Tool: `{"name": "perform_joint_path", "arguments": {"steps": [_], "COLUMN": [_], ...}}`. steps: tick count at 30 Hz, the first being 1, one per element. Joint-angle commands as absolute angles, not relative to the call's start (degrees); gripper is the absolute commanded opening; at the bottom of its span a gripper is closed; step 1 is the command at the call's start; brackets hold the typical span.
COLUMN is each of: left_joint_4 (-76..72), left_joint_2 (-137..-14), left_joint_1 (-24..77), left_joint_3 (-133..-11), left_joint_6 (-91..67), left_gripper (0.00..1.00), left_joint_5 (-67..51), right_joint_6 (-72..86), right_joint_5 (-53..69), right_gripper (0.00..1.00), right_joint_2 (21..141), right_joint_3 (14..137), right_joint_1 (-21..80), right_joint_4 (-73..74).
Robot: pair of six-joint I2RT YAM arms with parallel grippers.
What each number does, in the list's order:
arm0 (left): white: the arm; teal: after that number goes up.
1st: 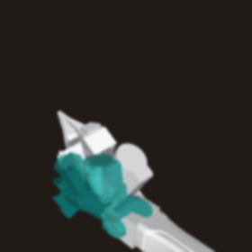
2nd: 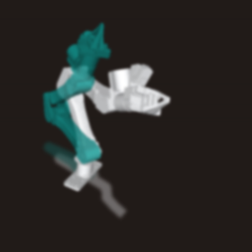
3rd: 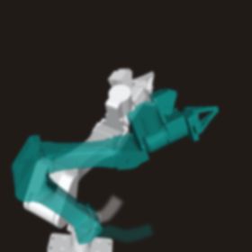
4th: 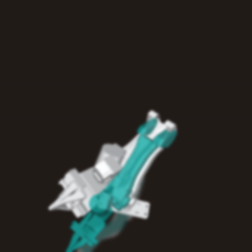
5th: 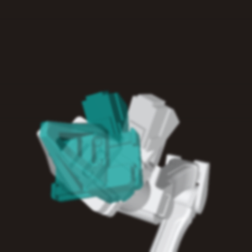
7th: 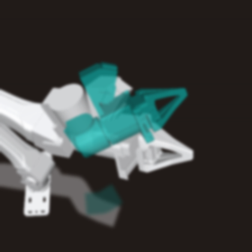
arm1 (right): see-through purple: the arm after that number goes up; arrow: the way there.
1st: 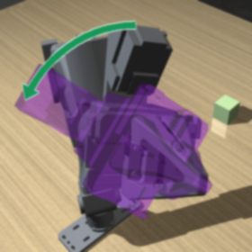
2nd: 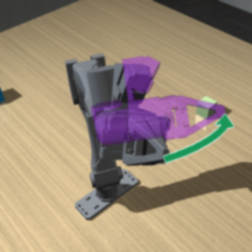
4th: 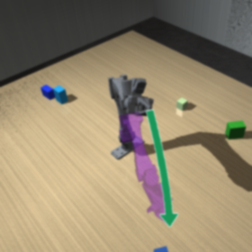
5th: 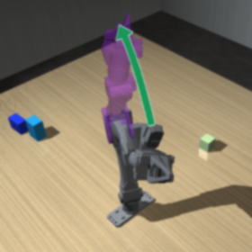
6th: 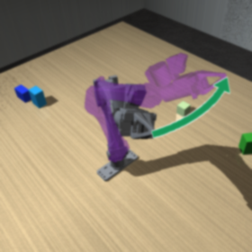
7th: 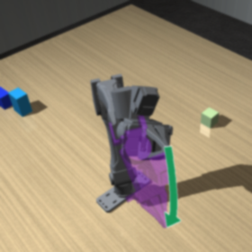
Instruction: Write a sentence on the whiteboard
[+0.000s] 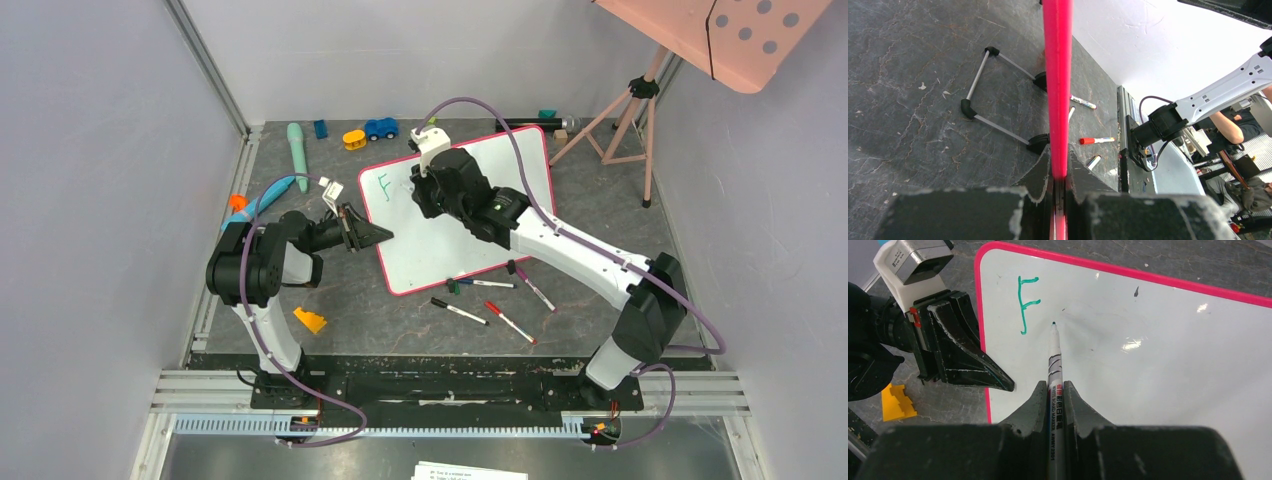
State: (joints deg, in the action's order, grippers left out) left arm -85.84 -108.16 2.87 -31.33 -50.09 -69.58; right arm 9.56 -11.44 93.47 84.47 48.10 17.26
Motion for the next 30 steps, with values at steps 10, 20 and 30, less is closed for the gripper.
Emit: {"name": "perform_joint_path", "arguments": {"steps": [10, 20, 30], "left_joint_4": [-89.2, -89.2, -89.2], "left_joint_2": [-107.0, -106.8, -106.9], "left_joint_1": [4.4, 4.4, 4.4], "left_joint_3": [-30.3, -30.3, -30.3], "left_joint_6": [-47.0, -46.9, -46.9], "left_gripper": [0.02, 0.02, 0.02], "left_joint_5": [-75.8, -75.9, -75.9], "right_joint_6": [10.3, 10.1, 10.0], "right_joint_5": [-11.4, -12.1, -11.8], "right_gripper": [0.00, 0.00, 0.00], "right_joint_2": [94.9, 96.7, 98.5], "right_joint_3": [88.2, 90.0, 92.0], "right_joint_1": [47.9, 47.8, 47.6], "right_joint_4": [16.9, 18.3, 19.1]}}
